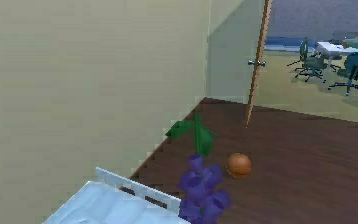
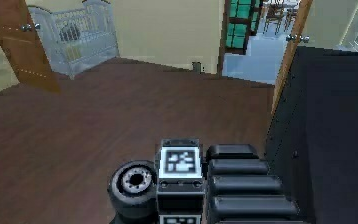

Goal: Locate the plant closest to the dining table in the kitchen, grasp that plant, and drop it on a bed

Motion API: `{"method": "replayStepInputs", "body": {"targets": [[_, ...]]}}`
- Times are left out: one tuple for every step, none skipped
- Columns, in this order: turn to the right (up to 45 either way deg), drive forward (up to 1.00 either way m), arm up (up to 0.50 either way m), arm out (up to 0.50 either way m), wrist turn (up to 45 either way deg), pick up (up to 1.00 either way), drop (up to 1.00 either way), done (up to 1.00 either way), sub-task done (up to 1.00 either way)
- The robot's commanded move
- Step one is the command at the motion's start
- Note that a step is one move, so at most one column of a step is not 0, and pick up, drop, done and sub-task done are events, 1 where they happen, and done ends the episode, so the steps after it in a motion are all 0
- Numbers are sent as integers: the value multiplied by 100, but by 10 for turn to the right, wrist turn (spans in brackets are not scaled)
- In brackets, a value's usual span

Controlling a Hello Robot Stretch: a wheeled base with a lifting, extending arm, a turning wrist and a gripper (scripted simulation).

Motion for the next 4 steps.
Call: {"method": "replayStepInputs", "body": {"targets": [[90, 0, 0, 0, 0, 0, 0, 0, 0], [-450, 0, 0, 0, 0, 0, 0, 0, 0], [-450, 0, 0, 0, 0, 0, 0, 0, 0], [-450, 0, 0, 0, 0, 0, 0, 0, 0]]}}
